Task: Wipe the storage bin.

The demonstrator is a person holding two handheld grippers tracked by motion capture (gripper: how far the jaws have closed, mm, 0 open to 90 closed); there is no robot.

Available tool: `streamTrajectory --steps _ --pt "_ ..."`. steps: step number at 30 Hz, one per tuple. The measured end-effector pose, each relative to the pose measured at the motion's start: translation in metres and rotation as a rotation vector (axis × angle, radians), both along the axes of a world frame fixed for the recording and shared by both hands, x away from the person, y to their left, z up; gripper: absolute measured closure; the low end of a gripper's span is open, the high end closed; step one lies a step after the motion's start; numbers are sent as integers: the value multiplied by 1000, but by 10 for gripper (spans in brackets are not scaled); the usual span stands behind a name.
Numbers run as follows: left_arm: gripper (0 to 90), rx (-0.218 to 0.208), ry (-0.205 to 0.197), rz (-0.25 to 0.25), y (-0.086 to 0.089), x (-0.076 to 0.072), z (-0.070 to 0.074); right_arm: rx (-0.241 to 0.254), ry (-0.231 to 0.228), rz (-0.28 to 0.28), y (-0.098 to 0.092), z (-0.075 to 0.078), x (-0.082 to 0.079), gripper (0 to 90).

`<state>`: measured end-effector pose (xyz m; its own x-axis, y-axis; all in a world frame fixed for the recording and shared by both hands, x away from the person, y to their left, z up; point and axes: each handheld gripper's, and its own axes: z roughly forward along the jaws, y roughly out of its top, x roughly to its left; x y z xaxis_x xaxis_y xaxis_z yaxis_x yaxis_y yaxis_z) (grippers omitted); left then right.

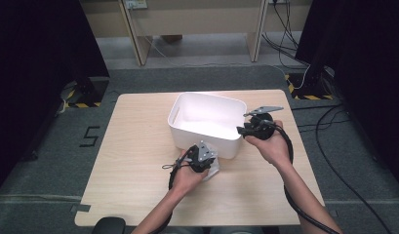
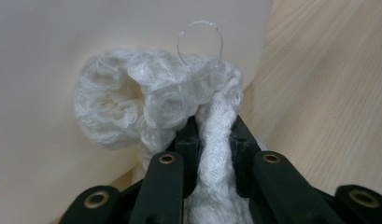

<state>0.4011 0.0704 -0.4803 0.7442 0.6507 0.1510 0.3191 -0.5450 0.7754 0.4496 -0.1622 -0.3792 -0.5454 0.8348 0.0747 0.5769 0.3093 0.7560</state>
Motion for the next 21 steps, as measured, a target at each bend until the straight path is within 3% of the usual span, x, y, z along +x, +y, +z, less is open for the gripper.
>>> streamTrajectory --steps 9,21 --pt "784 -6 -11 2 0 -1 2 -1 -3 1 0 0 0 640" --pt "783 -31 -51 -2 -1 -5 19 0 -3 1 0 0 0 640"
